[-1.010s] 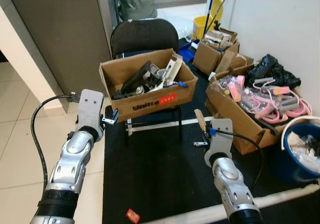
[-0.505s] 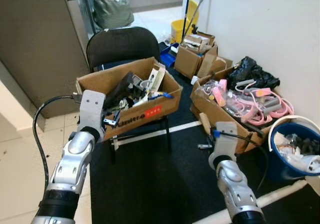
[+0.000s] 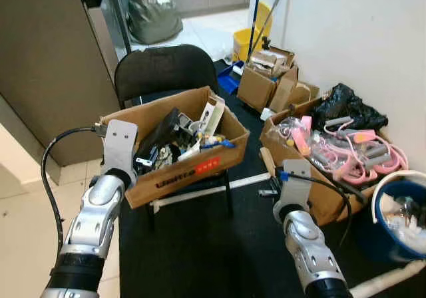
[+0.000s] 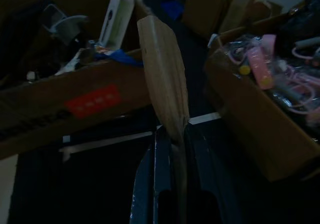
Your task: Picking trash to rubbish bin
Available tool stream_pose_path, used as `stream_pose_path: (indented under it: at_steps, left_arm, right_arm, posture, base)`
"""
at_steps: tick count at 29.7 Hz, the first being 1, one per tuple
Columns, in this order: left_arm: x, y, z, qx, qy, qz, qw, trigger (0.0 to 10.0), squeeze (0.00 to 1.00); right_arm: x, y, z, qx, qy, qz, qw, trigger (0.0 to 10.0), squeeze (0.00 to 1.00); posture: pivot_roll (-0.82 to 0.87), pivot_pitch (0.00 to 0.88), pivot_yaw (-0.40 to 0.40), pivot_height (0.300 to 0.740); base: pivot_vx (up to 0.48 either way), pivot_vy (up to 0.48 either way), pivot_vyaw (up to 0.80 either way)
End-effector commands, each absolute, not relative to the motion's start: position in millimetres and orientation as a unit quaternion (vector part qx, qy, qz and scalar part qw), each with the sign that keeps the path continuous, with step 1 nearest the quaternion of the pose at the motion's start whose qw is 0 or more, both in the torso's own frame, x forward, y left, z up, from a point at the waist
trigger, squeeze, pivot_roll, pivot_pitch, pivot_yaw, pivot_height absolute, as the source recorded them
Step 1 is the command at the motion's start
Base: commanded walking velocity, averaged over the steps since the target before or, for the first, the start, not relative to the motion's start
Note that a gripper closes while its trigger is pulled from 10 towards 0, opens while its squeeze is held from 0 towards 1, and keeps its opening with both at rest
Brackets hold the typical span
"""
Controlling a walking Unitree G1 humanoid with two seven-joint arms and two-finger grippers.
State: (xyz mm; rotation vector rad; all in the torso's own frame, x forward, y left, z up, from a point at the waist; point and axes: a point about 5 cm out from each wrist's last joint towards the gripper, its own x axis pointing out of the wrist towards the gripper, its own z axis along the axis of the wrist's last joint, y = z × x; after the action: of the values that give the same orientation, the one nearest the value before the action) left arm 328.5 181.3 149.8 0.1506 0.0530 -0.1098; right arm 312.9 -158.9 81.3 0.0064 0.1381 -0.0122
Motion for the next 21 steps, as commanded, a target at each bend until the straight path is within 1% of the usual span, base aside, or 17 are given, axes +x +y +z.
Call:
stream_pose_path:
  at_steps: [1, 5, 12, 14, 18, 21]
  left_arm:
    - [327, 187, 146, 0.079, 0.038, -0.048, 0.995, 10.0, 0.0]
    - [327, 186, 146, 0.08, 0.038, -0.048, 0.995, 10.0, 0.0]
    - [325, 186, 146, 0.081, 0.038, -0.049, 0.995, 10.0, 0.0]
    - [325, 187, 146, 0.081, 0.038, -0.048, 0.995, 10.0, 0.0]
    - [324, 187, 147, 0.082, 0.037, -0.046, 0.995, 10.0, 0.0]
    - [323, 187, 147, 0.082, 0.037, -0.047, 0.995, 10.0, 0.0]
  right_arm:
    - [311, -154, 77, 0.009, 0.076, 0.001, 0.997, 10.0, 0.0]
    - [312, -152, 78, 0.012, 0.074, 0.003, 0.997, 10.0, 0.0]
    - [315, -144, 83, 0.01, 0.067, 0.035, 0.997, 10.0, 0.0]
    - [315, -142, 83, 0.0, 0.069, 0.04, 0.997, 10.0, 0.0]
    - [317, -137, 85, -0.005, 0.066, 0.055, 0.996, 10.0, 0.0]
    - [319, -136, 89, -0.003, 0.055, 0.054, 0.997, 10.0, 0.0]
  posture:
    - [0.03, 0.148, 0.067, 0.74]
    - [0.04, 0.151, 0.069, 0.74]
    - [0.05, 0.15, 0.063, 0.74]
    - [0.05, 0.153, 0.062, 0.74]
    - [0.05, 0.153, 0.058, 0.74]
    - [0.06, 0.153, 0.057, 0.74]
  base:
    - [0.356, 0.0, 0.0]
    - [0.355, 0.0, 0.0]
    - [0.356, 0.0, 0.0]
    - [0.356, 0.0, 0.0]
    - [0.356, 0.0, 0.8]
    - [0.356, 0.0, 0.49]
